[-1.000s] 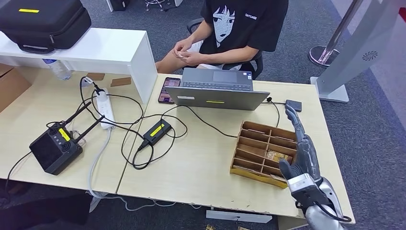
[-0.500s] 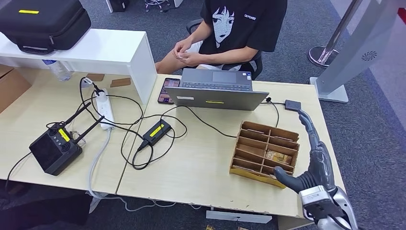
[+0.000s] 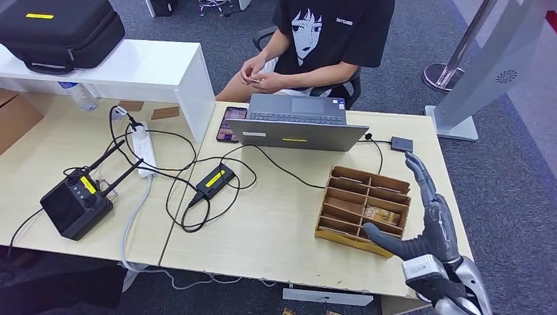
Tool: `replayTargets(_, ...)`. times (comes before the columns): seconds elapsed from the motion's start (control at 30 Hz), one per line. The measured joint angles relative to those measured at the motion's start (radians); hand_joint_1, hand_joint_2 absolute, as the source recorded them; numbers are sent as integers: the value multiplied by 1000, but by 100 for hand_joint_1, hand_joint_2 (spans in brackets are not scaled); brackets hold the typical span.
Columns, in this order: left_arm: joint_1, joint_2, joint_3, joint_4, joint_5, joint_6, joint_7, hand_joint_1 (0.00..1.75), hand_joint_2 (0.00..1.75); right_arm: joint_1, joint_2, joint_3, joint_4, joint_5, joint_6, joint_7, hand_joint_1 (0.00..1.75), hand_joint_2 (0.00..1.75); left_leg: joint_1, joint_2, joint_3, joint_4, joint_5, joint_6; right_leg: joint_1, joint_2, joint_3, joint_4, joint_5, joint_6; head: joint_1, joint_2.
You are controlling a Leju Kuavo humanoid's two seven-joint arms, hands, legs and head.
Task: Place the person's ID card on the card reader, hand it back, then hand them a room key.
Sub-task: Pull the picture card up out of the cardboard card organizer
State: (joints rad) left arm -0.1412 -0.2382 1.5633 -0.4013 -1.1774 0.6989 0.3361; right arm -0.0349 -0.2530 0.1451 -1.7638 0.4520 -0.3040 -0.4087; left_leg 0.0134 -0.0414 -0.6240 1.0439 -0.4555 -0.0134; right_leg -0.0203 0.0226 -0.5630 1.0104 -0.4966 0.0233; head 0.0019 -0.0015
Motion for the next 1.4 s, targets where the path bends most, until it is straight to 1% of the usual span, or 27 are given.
replayTargets(0.13,-1,0,0,0,-2,0,0,0,175,-6,3,4,9,87,-26,21,0,175,0,0,0,0,0,0,0,0,0,0,0,0,0,0)
replayTargets(0.57,-1,0,0,0,-3,0,0,0,175,-11,3,17,19,106,-37,27,0,175,0,0,0,0,0,0,0,0,0,0,0,0,0,0)
replayTargets(0.63,-1,0,0,0,-3,0,0,0,175,-11,3,17,21,152,-54,43,0,175,0,0,0,0,0,0,0,0,0,0,0,0,0,0)
replayTargets(0.73,-1,0,0,0,-5,0,3,0,175,-12,2,19,32,286,-90,94,0,175,0,0,0,0,0,0,0,0,0,0,0,0,0,0)
replayTargets(0.8,-1,0,0,0,-5,0,6,0,175,-15,-7,23,44,366,-91,126,0,175,0,0,0,0,0,0,0,0,0,0,0,0,0,0)
replayTargets(0.87,-1,0,0,0,-2,0,8,0,175,-16,-31,29,59,418,-65,158,0,175,0,0,0,0,0,0,0,0,0,0,0,0,0,0)
replayTargets(0.93,-1,1,0,0,1,0,12,0,175,-15,-71,36,70,427,-12,186,0,175,0,0,0,0,0,0,-1,0,0,0,0,0,0,0)
replayTargets(1.03,-1,5,0,0,5,0,19,0,175,-9,-155,43,78,382,89,208,0,175,-2,-1,0,1,0,0,-2,0,0,0,0,1,0,0)
replayTargets(1.13,-1,9,0,0,12,0,24,0,175,15,-243,43,74,322,159,221,0,175,-2,-1,0,1,0,1,-2,0,0,0,0,1,0,0)
replayTargets(1.2,0,11,0,0,19,0,28,0,175,42,-302,37,59,292,186,230,0,175,-2,-1,0,1,0,1,-2,-1,0,-1,0,1,0,0)
replayTargets(1.27,0,12,0,0,22,0,29,0,175,66,-348,30,41,274,203,234,0,175,-2,0,0,1,-1,1,-2,0,0,0,0,1,0,0)
replayTargets(1.4,-1,12,0,0,21,0,29,0,175,87,-401,28,20,266,232,238,0,175,-2,1,0,1,-1,1,-2,1,0,0,0,1,0,0)
